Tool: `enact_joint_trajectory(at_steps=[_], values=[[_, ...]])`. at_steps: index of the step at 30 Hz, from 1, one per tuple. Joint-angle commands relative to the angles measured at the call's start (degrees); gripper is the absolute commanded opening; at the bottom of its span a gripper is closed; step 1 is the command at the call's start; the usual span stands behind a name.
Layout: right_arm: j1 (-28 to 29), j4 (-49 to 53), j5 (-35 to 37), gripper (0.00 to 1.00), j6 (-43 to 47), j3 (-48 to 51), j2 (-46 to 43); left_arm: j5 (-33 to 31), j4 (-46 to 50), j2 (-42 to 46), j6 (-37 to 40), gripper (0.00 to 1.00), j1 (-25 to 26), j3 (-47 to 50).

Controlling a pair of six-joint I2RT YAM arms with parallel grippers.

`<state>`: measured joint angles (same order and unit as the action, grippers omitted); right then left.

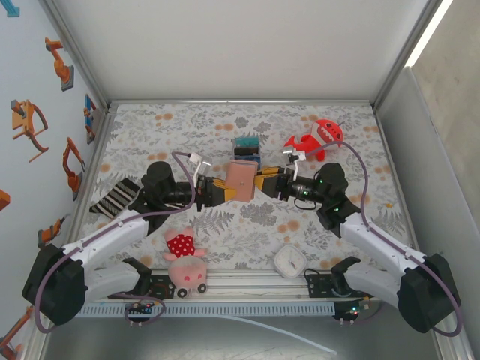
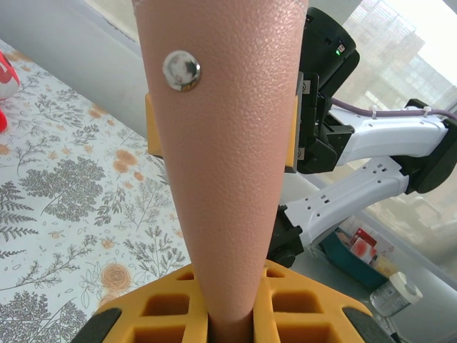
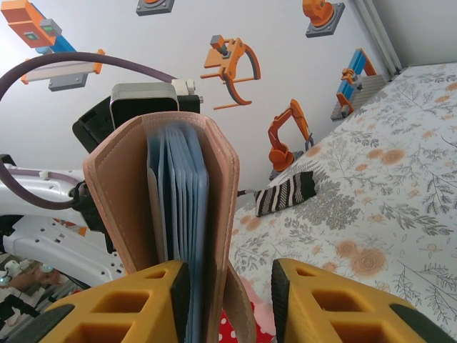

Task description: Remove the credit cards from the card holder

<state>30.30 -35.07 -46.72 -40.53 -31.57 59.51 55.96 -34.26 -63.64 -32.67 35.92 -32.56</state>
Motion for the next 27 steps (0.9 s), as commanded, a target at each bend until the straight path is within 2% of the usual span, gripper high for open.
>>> enact_joint_trajectory(at_steps=[1,16,21,27], values=[[0.89,-0.6,-0.28,0.34,0.65,0.08,0.22,2.35,-5.35,0.45,-0.04,0.0,1.12,-1.82],[0.89,-0.52,0.45,0.23,0.22,2.13,-2.57,1.25,-6.37,1.15,0.23,0.0,1.15,-1.53],[1.15,-0.8,0.24,0.23,-0.07,1.98,-2.2,1.19,-6.43,0.57,0.14,0.0,1.11,-1.86],[2.2,-1.73,-0.96,0.31,-0.07,1.91,-1.84,-0.26,-6.3,-0.67,-0.12,0.0,1.16,-2.15]])
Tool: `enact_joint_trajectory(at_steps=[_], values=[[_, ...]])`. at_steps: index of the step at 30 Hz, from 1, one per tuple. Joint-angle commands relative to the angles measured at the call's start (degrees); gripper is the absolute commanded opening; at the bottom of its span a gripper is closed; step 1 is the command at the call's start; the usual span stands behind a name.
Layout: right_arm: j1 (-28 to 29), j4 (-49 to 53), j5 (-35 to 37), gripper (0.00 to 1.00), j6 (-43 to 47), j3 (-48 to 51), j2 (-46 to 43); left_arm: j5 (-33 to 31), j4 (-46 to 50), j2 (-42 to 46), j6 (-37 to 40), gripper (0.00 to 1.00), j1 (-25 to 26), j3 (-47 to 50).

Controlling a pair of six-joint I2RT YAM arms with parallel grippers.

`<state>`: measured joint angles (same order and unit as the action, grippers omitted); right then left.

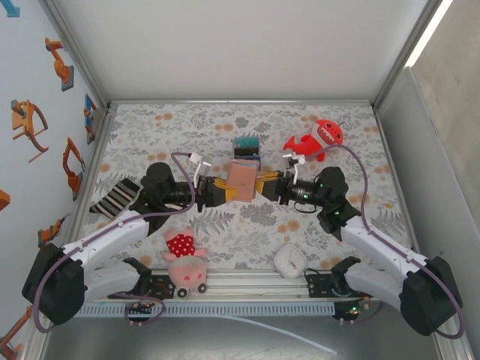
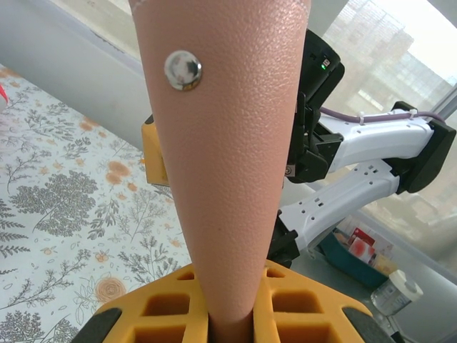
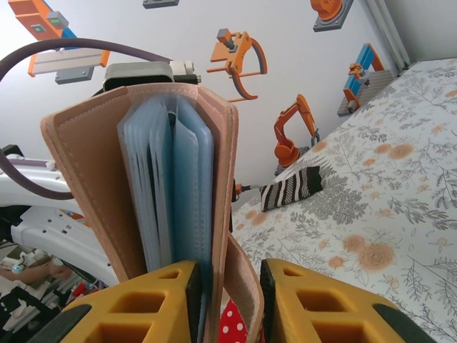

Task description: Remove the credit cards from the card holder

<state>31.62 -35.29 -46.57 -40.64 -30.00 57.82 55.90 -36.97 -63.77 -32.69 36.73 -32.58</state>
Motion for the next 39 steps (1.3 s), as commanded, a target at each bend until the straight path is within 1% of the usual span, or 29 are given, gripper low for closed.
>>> enact_joint_trajectory(at_steps=[1,5,10,12,13,17,18,20,22,23,26,30,31,34,39], values=[[0.99,-1.67,-1.24,0.32,0.05,0.38,-0.1,-0.37,-3.7,-0.78,-0.19,0.0,0.35,-2.2],[1.45,-1.74,-1.76,0.35,0.04,0.2,0.34,-0.46,-4.24,-1.76,-1.06,0.0,0.31,-2.63],[2.36,-2.62,-1.93,0.34,0.04,-0.71,2.56,-0.43,-5.36,-2.94,-1.84,0.0,0.65,-2.95],[2.81,-3.35,-2.03,0.32,-0.03,-1.17,3.42,-0.41,-5.38,-3.29,-2.03,0.0,0.66,-3.12],[2.97,-3.62,-2.18,0.29,-0.03,-1.32,3.67,-0.44,-5.37,-3.29,-2.11,0.0,0.66,-3.23],[3.19,-4.11,-1.84,0.12,0.14,-1.48,3.64,-1.93,-4.03,-2.69,-1.93,0.0,0.5,-3.03],[3.19,-4.09,-1.59,0.08,0.13,-1.46,3.45,-2.63,-3.38,-2.48,-1.69,0.02,0.48,-2.93],[3.19,-4.08,-0.76,0.03,0.22,-1.3,2.96,-4.23,-2.05,-1.93,-1.25,0.12,0.32,-2.78],[3.19,-3.43,0.53,0.0,0.31,-1.14,2.49,-5.77,-0.51,-1.34,-0.77,0.24,0.09,-2.47],[3.19,-2.94,1.16,0.0,0.42,-1.11,2.24,-6.75,0.69,-1.06,-0.46,0.29,-0.07,-2.52],[3.19,-0.39,3.5,0.0,0.89,-1.36,1.55,-9.41,5.02,-0.23,1.13,0.38,-0.04,-2.95],[3.28,2.93,5.99,0.0,1.71,-1.95,0.68,-13.11,8.31,0.57,1.66,0.57,-0.04,-3.09],[3.28,3.54,6.53,0.0,1.88,-1.98,0.54,-14.04,8.85,0.75,1.75,0.6,-0.07,-3.08],[3.33,4.71,7.69,0.0,1.88,-2.13,0.36,-16.77,11.13,1.0,2.36,0.61,0.12,-3.19],[3.71,7.23,9.67,0.0,2.06,-2.87,0.36,-20.47,14.19,1.03,3.2,0.61,0.47,-3.92]])
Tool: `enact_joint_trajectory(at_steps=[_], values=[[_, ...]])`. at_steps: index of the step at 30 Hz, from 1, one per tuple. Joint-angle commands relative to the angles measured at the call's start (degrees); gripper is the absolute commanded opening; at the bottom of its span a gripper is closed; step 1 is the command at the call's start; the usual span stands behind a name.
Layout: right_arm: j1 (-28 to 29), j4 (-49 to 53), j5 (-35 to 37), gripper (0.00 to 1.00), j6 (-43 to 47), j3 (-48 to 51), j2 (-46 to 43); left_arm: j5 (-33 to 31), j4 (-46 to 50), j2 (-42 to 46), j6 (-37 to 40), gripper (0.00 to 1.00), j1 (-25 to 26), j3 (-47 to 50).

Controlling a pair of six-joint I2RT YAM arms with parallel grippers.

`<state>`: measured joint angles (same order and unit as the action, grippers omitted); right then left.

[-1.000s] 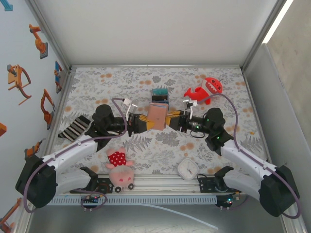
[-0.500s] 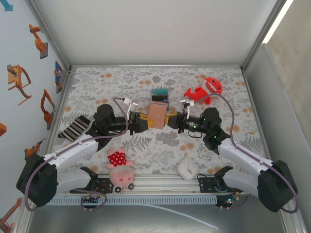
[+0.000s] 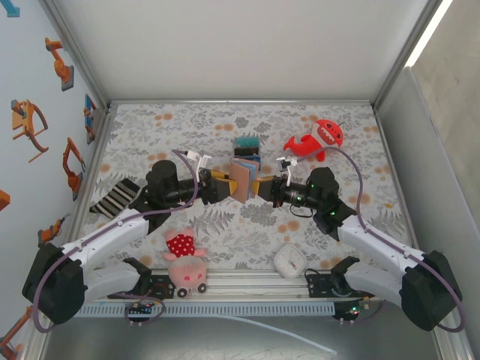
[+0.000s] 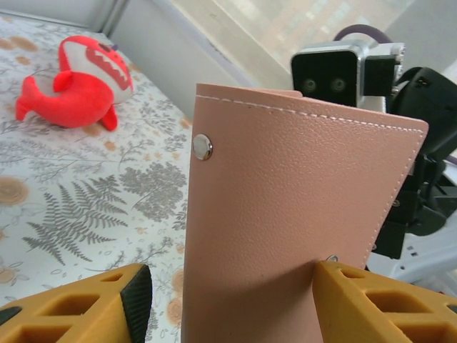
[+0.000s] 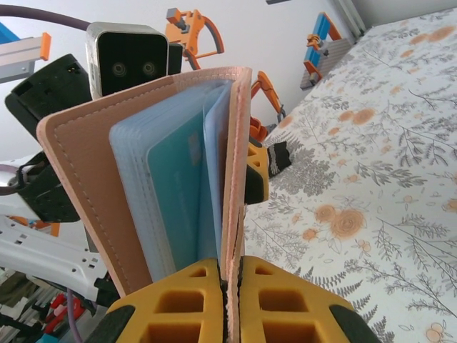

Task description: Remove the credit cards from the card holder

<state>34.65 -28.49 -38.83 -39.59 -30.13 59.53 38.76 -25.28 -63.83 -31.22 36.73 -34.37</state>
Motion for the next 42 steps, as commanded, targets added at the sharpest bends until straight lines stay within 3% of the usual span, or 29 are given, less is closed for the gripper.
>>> enact_joint_trajectory(at_steps=[1,10,19,35,37,42], values=[[0.7,0.75,2.32,0.0,1.17,-2.9,-1.32,-4.18,3.0,1.1,1.81,0.61,0.65,-2.23],[0.94,8.36,8.95,0.0,2.89,-5.12,-1.5,-9.86,4.09,1.31,1.86,0.62,1.59,-1.91],[1.03,11.31,11.71,0.0,2.94,-5.33,-1.87,-10.46,7.01,0.44,2.81,0.66,2.95,-1.64],[1.38,15.26,15.59,0.0,3.44,-5.85,-2.42,-9.38,8.53,-3.07,6.31,0.91,7.61,-5.72],[1.71,16.23,15.58,0.0,4.08,-6.22,-2.26,-9.73,9.06,-4.09,7.19,1.0,8.39,-6.68],[2.5,17.49,15.98,0.0,4.92,-6.77,-2.43,-10.73,8.6,-6.56,7.46,0.98,9.38,-8.14]])
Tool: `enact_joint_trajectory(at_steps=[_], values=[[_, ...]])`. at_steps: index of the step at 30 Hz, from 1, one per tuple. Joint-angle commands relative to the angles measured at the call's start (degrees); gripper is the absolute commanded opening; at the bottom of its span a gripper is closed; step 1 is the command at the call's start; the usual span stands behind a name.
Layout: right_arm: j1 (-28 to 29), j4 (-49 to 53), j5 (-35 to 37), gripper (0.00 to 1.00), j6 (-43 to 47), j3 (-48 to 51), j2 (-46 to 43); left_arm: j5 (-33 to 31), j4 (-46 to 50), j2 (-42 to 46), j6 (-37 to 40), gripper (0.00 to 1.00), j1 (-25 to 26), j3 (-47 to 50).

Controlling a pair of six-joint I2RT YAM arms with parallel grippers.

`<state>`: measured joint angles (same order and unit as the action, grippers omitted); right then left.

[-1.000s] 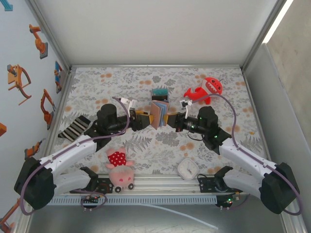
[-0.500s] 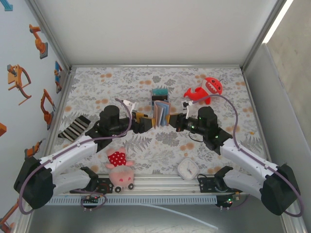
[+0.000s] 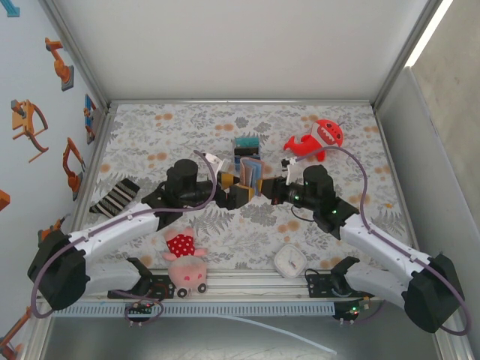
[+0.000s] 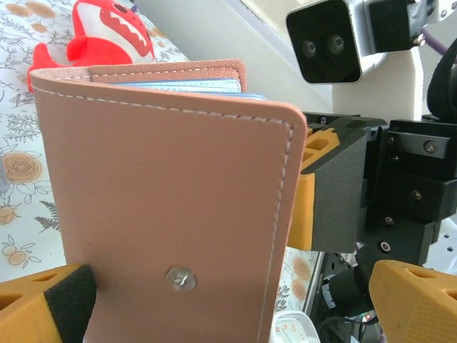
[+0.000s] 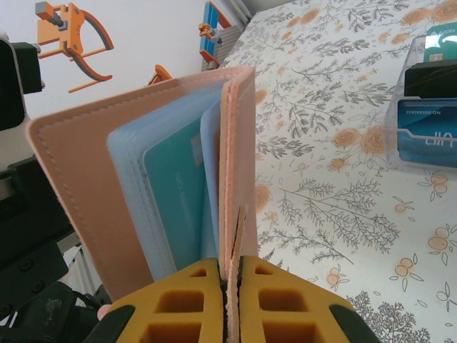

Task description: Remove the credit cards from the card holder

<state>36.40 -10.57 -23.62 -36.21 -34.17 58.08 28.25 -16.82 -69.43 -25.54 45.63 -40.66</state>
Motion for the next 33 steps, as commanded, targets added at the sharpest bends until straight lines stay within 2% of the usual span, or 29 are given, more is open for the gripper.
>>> enact_joint_trajectory(at_steps=[1,3,11,22,28,33], values=[[0.81,-0.29,0.9,0.0,1.6,-2.66,-1.04,-0.89,0.1,-1.22,1.76,0.99,0.56,-2.04],[0.93,-0.12,1.09,0.0,1.75,-2.75,-1.28,-2.89,0.16,-1.53,1.49,0.99,0.6,-2.02],[1.21,0.77,1.73,0.0,2.17,-2.69,-2.01,-8.77,1.74,-0.36,1.44,0.86,0.74,-1.29],[1.61,1.11,2.16,0.0,2.33,-3.13,-2.09,-9.54,1.92,0.61,1.31,0.72,0.8,-0.64],[1.92,2.16,3.0,0.0,2.61,-3.01,-2.98,-9.76,2.63,1.57,1.55,0.7,0.79,-0.64],[2.01,3.83,4.77,0.0,3.12,-3.26,-3.72,-10.24,3.61,1.88,1.92,0.59,0.83,-0.84]])
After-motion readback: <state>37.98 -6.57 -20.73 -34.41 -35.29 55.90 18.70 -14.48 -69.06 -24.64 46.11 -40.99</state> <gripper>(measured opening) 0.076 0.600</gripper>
